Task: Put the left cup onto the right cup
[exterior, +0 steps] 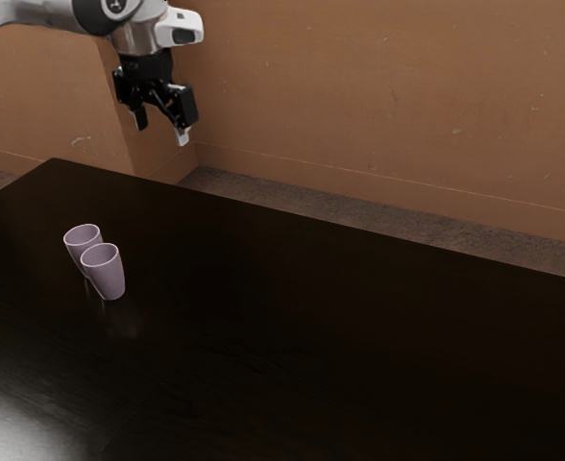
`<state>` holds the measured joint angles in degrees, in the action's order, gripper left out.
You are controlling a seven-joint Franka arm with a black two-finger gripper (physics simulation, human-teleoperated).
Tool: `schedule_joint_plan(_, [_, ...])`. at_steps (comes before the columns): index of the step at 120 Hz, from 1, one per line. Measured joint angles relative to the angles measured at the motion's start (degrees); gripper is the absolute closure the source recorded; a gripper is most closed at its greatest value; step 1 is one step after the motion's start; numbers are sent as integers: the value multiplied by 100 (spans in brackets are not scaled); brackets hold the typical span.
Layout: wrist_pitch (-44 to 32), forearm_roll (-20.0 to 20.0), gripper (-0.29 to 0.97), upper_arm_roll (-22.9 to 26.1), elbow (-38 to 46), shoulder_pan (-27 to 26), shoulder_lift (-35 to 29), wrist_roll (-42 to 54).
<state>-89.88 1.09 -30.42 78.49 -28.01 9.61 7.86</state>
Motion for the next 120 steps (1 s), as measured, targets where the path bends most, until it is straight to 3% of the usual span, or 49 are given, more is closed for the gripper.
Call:
schedule_joint_plan(34, [133,-24,2,-11,63,66,68,45])
schedule_joint_plan(59, [-69,-115,2,30,139,521,228,-80])
schedule_joint_plan(84, [-296,-135,2,733,302,1508,346,-439])
schedule_joint_plan(120, [-946,-471,2,808,977,2151,766,-1076])
